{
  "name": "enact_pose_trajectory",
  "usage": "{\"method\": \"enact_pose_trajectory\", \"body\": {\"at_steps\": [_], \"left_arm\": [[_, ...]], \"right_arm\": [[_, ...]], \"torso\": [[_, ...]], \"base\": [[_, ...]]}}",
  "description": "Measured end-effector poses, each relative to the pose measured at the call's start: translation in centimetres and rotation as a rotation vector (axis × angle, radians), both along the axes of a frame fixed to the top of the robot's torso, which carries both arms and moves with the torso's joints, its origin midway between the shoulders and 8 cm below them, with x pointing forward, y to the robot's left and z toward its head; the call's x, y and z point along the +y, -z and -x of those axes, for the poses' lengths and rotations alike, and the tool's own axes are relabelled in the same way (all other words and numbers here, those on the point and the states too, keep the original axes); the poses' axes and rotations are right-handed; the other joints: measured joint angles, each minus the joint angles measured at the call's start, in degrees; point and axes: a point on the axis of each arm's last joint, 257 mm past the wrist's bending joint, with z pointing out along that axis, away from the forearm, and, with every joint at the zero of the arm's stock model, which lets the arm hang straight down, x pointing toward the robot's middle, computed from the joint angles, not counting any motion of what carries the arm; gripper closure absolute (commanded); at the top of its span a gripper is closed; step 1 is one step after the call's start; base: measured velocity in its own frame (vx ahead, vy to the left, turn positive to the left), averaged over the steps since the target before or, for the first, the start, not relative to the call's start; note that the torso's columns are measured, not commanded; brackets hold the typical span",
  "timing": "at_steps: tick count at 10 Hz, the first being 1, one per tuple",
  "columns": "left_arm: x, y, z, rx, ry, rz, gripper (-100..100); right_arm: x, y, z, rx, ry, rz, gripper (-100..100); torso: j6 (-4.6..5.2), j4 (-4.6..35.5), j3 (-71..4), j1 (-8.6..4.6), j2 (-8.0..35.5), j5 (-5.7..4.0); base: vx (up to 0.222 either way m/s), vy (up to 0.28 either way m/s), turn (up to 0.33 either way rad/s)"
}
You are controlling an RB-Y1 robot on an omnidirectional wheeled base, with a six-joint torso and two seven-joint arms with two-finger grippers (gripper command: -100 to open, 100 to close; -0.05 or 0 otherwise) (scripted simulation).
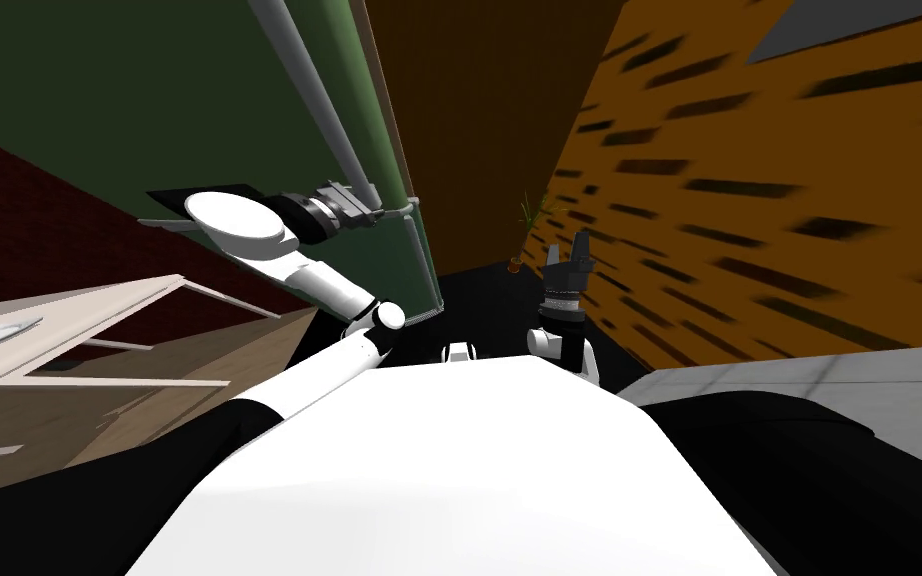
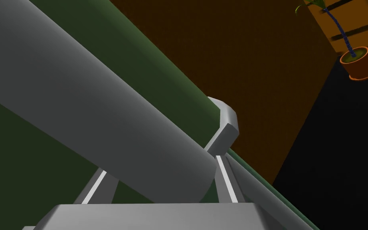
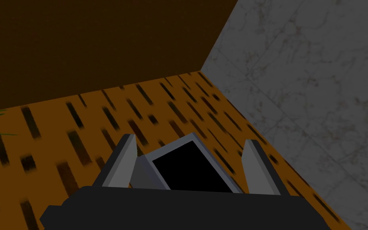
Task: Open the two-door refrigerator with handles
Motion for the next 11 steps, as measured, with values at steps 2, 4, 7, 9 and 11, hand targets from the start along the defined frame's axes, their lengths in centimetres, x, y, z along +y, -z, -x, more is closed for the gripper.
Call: {"method": "enact_pose_trajectory", "body": {"at_steps": [2, 4, 7, 9, 11], "left_arm": [[-1.9, 0.3, 0.7, 0.01, 0.057, -0.005, 100], [-2.5, 0.4, 1.3, 0.011, 0.08, -0.008, 100], [-3.7, 0.1, 2.6, 0.006, 0.14, 0.003, 100], [-4.9, 0.1, 3.8, 0.009, 0.192, 0.01, 100], [-5.9, 0.4, 4.8, 0.02, 0.238, 0.009, 100]], "right_arm": [[0.0, 0.0, 0.0, 0.0, 0.0, 0.0, 0], [0.0, 0.0, 0.0, 0.0, 0.0, 0.0, 0], [0.0, 0.0, 0.0, 0.0, 0.0, 0.0, 0], [0.0, 0.0, 0.0, 0.0, 0.0, 0.0, 0], [0.0, 0.0, 0.0, 0.0, 0.0, 0.0, 0]], "torso": [[-0.11, 0.05, -0.3, -0.38, -0.45, -0.15], [0.05, -0.01, -0.35, -0.56, -0.54, -0.24], [0.06, 0.06, -0.01, -0.22, -0.02, -0.1], [-0.01, 0.18, -0.03, 0.03, 0.02, -0.06], [-0.16, 0.22, -0.22, 0.09, -0.21, -0.04]], "base": [[-0.209, 0.1, -0.017], [-0.097, 0.073, -0.029], [-0.178, 0.174, -0.064], [-0.186, 0.213, -0.07], [-0.183, 0.192, -0.055]]}}
